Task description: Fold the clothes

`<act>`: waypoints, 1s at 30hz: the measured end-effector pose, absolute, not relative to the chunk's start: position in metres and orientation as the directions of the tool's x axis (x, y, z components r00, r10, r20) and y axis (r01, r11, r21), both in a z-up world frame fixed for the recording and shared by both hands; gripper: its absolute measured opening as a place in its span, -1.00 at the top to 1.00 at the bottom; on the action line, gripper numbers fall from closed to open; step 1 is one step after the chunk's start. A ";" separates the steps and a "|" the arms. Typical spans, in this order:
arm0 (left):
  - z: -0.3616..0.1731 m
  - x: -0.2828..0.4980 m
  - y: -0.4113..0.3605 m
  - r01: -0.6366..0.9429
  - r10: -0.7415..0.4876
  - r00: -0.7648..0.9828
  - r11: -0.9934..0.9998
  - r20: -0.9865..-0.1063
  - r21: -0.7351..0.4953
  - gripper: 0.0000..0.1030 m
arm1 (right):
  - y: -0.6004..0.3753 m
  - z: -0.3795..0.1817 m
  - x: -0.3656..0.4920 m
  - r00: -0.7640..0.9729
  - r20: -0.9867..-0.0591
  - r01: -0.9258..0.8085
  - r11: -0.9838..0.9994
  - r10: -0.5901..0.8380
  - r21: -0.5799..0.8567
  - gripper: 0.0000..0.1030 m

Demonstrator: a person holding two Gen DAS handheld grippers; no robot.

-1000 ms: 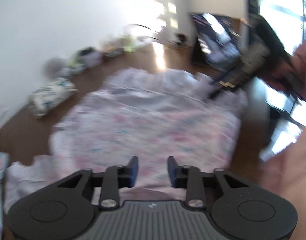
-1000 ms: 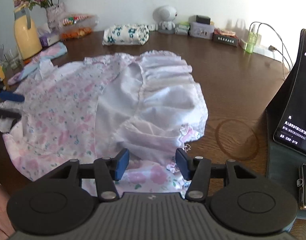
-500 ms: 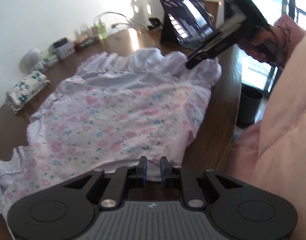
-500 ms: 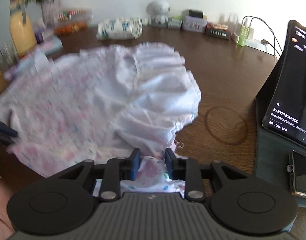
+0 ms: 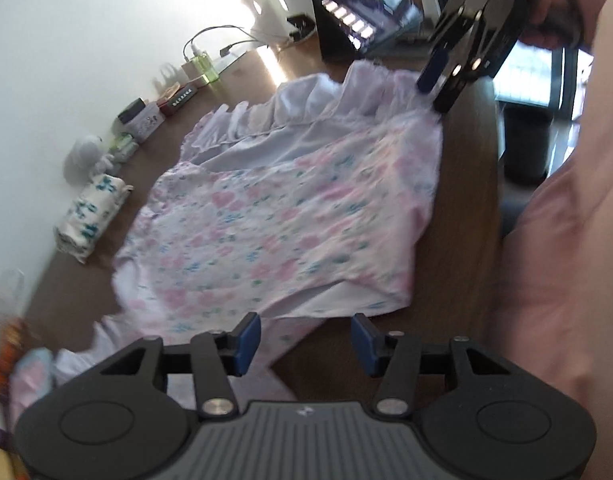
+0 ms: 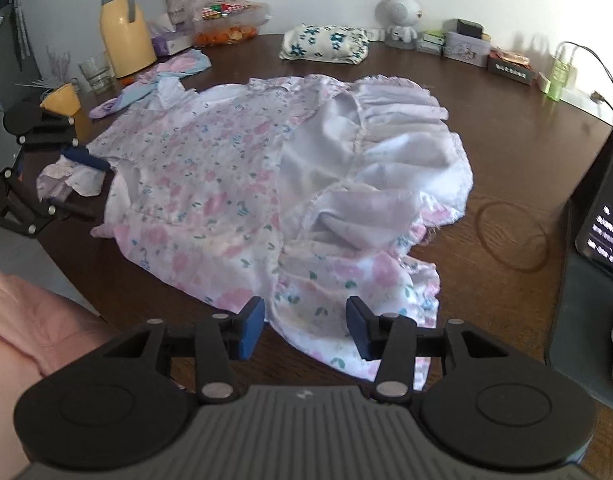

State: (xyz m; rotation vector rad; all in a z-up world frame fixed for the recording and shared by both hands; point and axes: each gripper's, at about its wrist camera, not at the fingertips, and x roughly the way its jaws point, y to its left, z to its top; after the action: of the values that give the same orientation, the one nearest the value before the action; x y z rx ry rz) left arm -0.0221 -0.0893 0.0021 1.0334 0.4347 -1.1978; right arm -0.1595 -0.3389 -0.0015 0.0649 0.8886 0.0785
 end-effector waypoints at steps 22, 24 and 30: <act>0.024 -0.018 -0.052 0.964 -0.624 0.225 0.031 -0.748 0.264 0.24 | -0.342 0.031 -0.123 0.717 -0.688 -0.061 0.993 0.114 0.102 0.09; 0.029 -0.007 -0.048 0.946 -0.624 0.316 0.148 -0.715 0.289 0.09 | -0.339 0.036 -0.102 0.718 -0.692 -0.064 0.997 0.081 0.050 0.10; 0.026 0.055 -0.043 0.812 -0.456 0.544 0.496 -0.705 0.307 -0.05 | -0.345 0.036 -0.009 0.679 -0.728 -0.047 0.995 0.094 0.085 0.10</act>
State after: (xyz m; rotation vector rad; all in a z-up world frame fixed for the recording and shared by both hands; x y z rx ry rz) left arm 0.0546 -0.0427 0.0263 0.6806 0.5949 -0.8250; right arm -0.0088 -0.3450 0.0356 0.0610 0.8205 0.0791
